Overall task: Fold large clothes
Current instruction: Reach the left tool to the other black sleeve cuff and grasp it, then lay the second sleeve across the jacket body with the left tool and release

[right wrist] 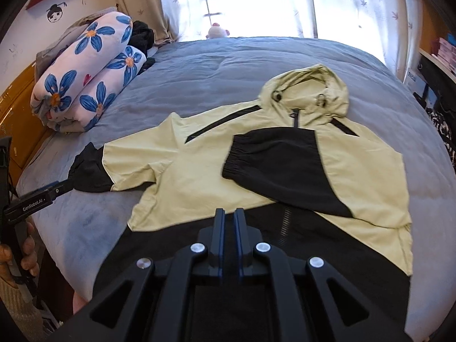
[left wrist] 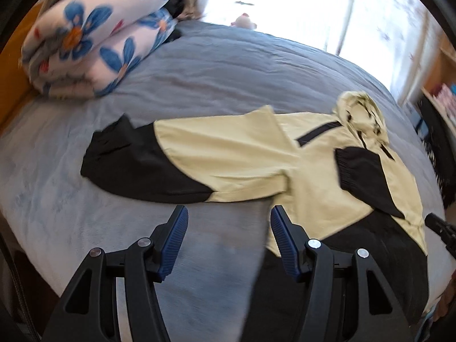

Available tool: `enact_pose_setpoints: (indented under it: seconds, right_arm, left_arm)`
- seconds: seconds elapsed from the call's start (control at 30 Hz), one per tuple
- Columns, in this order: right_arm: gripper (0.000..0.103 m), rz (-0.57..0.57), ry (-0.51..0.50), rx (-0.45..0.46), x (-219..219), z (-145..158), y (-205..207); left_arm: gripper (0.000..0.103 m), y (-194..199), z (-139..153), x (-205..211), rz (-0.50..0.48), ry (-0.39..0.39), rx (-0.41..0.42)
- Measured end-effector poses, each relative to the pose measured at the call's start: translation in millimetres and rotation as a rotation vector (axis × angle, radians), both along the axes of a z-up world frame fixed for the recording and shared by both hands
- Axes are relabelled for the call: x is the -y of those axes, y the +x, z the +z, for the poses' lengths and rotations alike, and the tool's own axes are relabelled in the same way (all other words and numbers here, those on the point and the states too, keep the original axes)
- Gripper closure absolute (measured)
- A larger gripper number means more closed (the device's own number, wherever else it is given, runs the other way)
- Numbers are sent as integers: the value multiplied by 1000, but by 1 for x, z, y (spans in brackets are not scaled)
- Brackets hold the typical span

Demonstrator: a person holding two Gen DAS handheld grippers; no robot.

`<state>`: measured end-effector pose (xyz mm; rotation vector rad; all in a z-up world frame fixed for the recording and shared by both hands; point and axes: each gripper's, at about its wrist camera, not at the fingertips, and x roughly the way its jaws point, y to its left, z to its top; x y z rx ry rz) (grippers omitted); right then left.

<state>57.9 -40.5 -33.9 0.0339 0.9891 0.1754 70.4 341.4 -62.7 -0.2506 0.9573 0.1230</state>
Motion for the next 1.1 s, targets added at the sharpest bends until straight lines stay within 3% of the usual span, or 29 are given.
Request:
enact_pose_setpoints:
  seconds: [0.13,0.27,0.37,0.57,0.77,0.8,0.83,0.87,1.0,1.1]
  right_arm:
    - [93,9,-6,-29,-26,-19,17]
    - [93,28,-37,-64,-50,-42,30]
    - [93,41,-35,-95,-65,-56,38]
    - [93,74,-46,-139,-90,-80,51]
    - [93,91,-47,-167,-98,-91,58]
    - [93,92,-43,-172,-99,-93,59]
    - [93,93,-41,-176,-99,-94,59]
    - [93,92,-40,-180,-98,-95,59]
    - [93,88,-23,-178,-93,-94,59]
    - [93,77,-6,-166,-83,-90,58]
  left_arm:
    - [44,5,-31,-57,77,-129,-19]
    - [44,14,-71,-110,169,-163,-39]
    - [44,23,-103,-147,236,-235,-54]
    - [44,35,-145,-192,333,-382,-25]
    - [44,59,-150,-191,358,-316,3]
    - [55,63,-150,-189,359,-285,4]
    - [83,68,-148,-187,362,-236,-4]
    - [95,72,-148,-187,359,-210,-16]
    - [100,79,-132,-182,367,-173,-9]
    - [101,83,-94,-149,291,-42,61]
